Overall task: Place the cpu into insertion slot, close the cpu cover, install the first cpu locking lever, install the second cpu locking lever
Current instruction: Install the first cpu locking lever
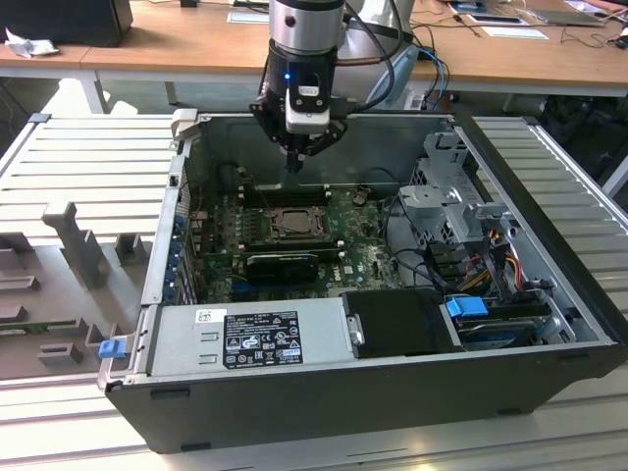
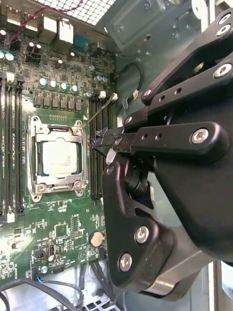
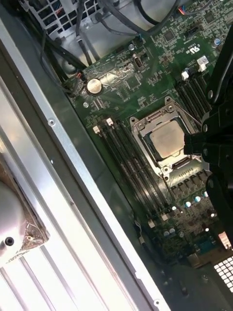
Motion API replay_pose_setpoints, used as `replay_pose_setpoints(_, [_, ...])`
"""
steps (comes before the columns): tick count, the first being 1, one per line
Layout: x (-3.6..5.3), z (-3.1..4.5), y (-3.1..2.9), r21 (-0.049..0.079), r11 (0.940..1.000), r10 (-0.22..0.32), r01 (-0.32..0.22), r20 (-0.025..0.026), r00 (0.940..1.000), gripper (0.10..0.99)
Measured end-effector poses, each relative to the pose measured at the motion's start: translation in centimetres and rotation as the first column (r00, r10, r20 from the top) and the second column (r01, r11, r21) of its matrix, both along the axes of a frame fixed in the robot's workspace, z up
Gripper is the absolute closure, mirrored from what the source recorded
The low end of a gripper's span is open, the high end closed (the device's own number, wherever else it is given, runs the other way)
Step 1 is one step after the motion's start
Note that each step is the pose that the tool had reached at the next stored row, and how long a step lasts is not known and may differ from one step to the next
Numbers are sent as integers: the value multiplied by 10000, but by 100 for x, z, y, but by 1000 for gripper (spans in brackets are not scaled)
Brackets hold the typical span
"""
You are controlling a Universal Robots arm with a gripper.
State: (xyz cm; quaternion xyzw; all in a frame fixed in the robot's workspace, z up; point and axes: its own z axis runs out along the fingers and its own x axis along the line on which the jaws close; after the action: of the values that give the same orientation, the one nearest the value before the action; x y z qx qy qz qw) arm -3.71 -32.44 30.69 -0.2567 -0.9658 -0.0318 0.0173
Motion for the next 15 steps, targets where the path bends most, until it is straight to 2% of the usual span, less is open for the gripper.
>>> replay_pose_setpoints(10, [0, -3, 0, 0, 9971, 763, -763, 0, 9971, 980])
replay_pose_setpoints(13, [0, -7, 0, 1, 9914, 1306, -1305, 0, 9914, 980])
replay_pose_setpoints(15, [0, -11, 0, -1, 9833, 1822, -1822, 0, 9833, 980])
